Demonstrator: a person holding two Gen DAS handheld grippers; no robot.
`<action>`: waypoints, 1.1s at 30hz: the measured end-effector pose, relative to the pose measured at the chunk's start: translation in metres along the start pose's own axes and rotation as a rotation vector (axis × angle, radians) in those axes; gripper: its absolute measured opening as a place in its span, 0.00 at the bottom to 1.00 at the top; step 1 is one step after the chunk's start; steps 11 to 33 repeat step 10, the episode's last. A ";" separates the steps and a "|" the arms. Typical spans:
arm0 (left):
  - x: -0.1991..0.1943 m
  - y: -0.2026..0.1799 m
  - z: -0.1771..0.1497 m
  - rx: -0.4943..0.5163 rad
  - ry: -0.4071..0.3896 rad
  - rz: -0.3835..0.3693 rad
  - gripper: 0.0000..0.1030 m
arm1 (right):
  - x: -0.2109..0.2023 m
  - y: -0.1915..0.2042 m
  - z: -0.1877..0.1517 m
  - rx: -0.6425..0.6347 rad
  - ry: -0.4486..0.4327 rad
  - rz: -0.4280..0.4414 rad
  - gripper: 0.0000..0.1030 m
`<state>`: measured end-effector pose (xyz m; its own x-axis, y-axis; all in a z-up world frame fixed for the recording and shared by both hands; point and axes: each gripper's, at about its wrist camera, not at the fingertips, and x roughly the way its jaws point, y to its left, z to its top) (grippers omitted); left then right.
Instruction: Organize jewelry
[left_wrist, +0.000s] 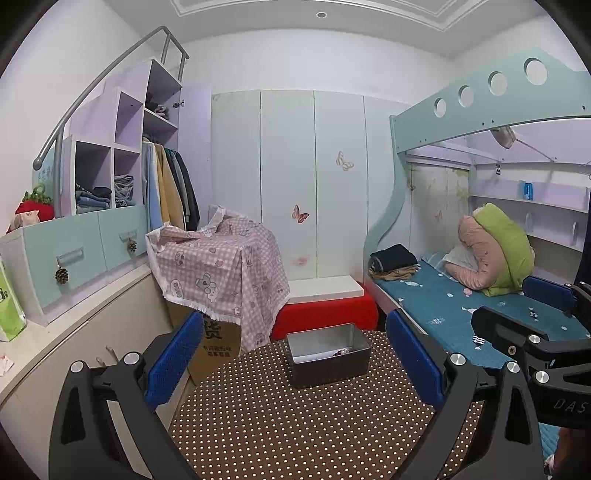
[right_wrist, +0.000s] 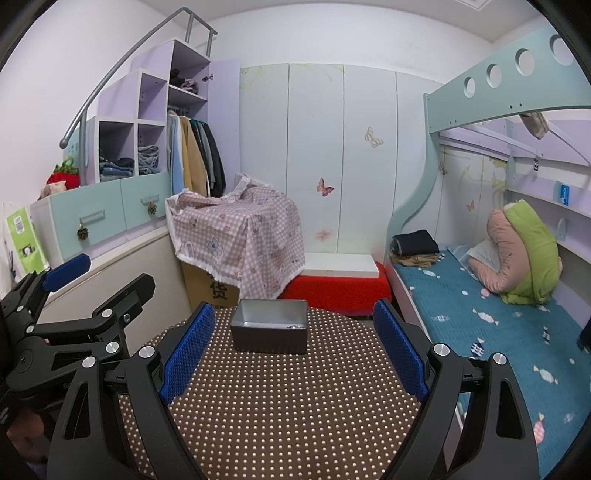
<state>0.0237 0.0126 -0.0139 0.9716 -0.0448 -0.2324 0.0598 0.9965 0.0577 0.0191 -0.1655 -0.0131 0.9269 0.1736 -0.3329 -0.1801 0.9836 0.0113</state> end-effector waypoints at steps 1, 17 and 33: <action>0.000 0.001 0.000 0.001 -0.001 0.001 0.93 | 0.000 -0.001 0.000 0.000 -0.001 0.000 0.82; -0.001 0.003 0.003 0.001 0.006 -0.002 0.93 | 0.001 -0.003 -0.002 0.000 0.002 -0.003 0.82; -0.001 0.003 0.003 0.001 0.006 -0.002 0.93 | 0.001 -0.003 -0.002 0.000 0.002 -0.003 0.82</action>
